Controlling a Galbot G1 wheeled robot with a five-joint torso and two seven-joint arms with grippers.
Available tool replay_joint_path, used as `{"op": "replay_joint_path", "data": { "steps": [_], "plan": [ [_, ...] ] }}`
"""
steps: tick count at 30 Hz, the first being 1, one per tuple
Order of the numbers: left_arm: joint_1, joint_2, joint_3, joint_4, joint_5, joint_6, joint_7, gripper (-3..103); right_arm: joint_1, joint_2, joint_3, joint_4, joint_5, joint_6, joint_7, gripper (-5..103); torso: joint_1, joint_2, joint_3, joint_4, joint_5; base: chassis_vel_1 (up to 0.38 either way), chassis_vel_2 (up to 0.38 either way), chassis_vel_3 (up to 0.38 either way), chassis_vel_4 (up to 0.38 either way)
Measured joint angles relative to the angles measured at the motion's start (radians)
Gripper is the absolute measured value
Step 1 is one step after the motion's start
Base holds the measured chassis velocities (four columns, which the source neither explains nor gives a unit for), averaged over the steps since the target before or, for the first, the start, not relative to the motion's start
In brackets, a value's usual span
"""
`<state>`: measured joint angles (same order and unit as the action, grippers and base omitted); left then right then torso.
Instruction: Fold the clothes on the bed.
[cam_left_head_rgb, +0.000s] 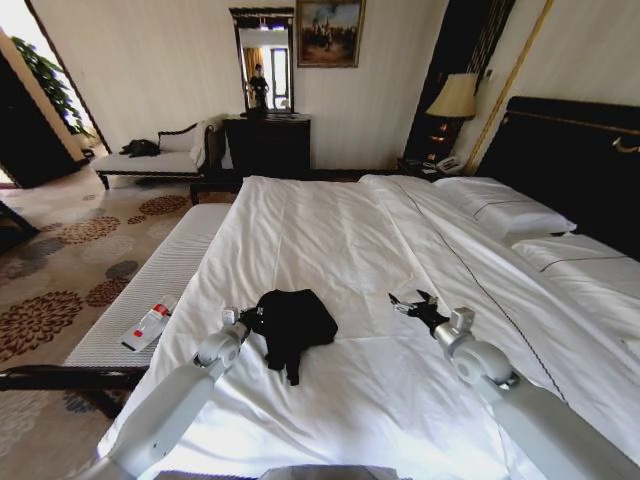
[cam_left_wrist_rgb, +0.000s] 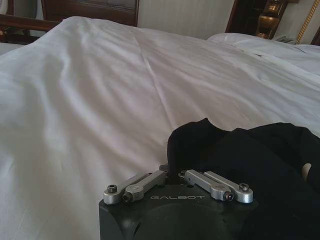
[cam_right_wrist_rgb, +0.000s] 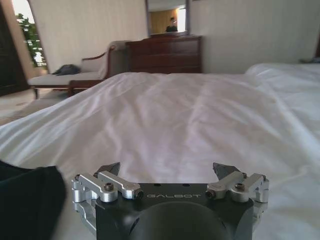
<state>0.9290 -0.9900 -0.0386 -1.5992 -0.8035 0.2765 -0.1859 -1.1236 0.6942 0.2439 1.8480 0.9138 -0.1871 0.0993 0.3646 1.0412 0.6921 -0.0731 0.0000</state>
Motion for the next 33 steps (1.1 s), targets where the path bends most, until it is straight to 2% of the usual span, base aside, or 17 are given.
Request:
{"op": "replay_joint_path", "data": {
  "steps": [5,7,8,13,15,17,33],
  "plan": [
    [-0.005,0.01,0.01,-0.002,0.001,-0.001,0.0,0,0.166,0.008,-0.207,-0.05,0.048,-0.004,-0.036,100,0.0,0.0,0.0,0.0001,-0.0002,0.0,0.0,0.0,0.0],
    [-0.008,0.01,0.012,-0.001,0.001,-0.001,0.0,0,0.183,0.012,-0.228,-0.059,0.047,-0.004,-0.037,100,0.0,0.0,0.0,0.0001,-0.0001,0.0,0.0,0.0,0.0],
    [-0.019,0.014,0.022,0.002,0.001,-0.001,-0.001,0,0.226,0.024,-0.28,-0.084,0.053,-0.006,-0.038,100,0.0,0.0,0.0,0.0,-0.0003,0.0,0.0,0.0,0.0],
    [-0.042,0.025,0.041,0.005,-0.001,-0.002,-0.001,0,0.3,0.048,-0.378,-0.108,0.08,-0.01,-0.038,100,0.0,0.0,0.0,-0.0002,-0.0001,0.0,0.0,0.0,0.0],
    [-0.045,0.026,0.042,0.006,-0.002,-0.002,-0.001,0,0.311,0.055,-0.394,-0.111,0.083,-0.01,-0.038,100,0.0,0.0,0.0,-0.0002,-0.0001,0.0,0.0,0.0,0.0],
    [-0.052,0.025,0.046,0.013,-0.004,-0.002,-0.001,0,0.347,0.083,-0.44,-0.129,0.088,-0.011,-0.035,100,0.0,0.0,0.0,0.0,0.0,0.0,0.0,0.0,0.0],
    [-0.066,0.011,0.073,0.02,-0.004,-0.002,-0.022,0,0.385,0.184,-0.496,-0.271,0.07,-0.005,-0.028,100,0.0,0.0,0.0,0.0,-0.0001,0.0,0.0,0.0,0.0]
  ]
}}
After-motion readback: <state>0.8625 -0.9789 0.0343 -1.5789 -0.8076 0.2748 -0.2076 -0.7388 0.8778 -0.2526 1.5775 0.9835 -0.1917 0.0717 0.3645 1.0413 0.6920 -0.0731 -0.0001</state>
